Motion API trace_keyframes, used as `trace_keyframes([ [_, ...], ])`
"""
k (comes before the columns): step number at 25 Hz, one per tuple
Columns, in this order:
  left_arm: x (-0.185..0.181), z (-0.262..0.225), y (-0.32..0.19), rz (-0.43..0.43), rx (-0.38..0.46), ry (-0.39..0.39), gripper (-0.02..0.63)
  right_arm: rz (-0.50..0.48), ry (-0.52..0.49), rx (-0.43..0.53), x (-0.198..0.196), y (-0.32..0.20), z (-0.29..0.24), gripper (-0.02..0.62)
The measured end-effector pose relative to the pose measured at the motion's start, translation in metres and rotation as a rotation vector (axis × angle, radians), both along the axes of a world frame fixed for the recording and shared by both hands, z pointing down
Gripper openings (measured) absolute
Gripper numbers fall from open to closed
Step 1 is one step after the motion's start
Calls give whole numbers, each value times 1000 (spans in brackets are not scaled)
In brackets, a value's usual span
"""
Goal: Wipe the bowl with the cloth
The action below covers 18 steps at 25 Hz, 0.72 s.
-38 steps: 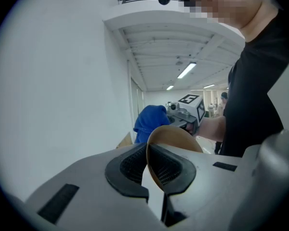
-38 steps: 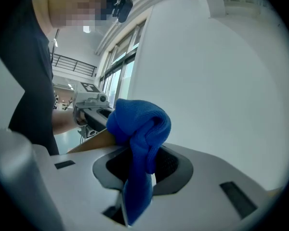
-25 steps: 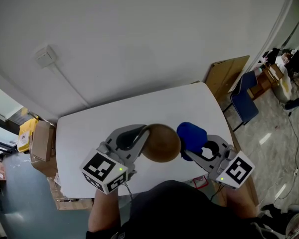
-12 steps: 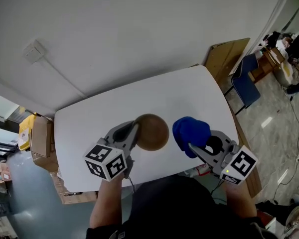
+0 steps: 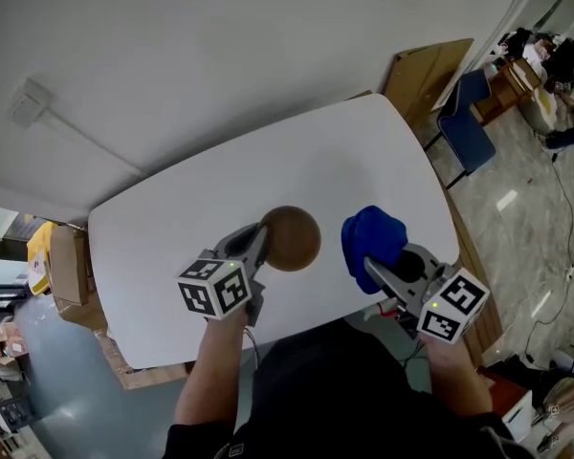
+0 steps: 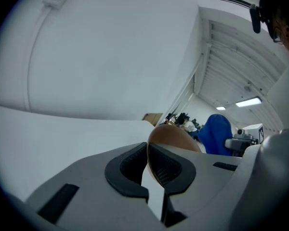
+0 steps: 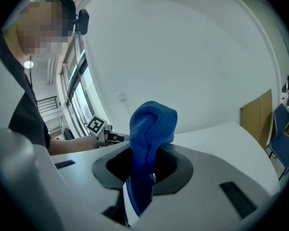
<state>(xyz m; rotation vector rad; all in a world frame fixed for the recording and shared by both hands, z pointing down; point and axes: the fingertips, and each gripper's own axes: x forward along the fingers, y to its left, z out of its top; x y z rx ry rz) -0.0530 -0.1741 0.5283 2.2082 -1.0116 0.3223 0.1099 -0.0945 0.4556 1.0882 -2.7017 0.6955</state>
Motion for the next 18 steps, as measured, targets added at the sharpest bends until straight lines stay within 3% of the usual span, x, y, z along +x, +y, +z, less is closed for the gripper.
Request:
trace_keyframes([
  [8,17,98,-18,-21,-152,19,25,-33,43,-108,-9,10,44,80],
  [18,36,158,-46,0,-167,-32,25,-127,51,-169,-34,6,68,80],
])
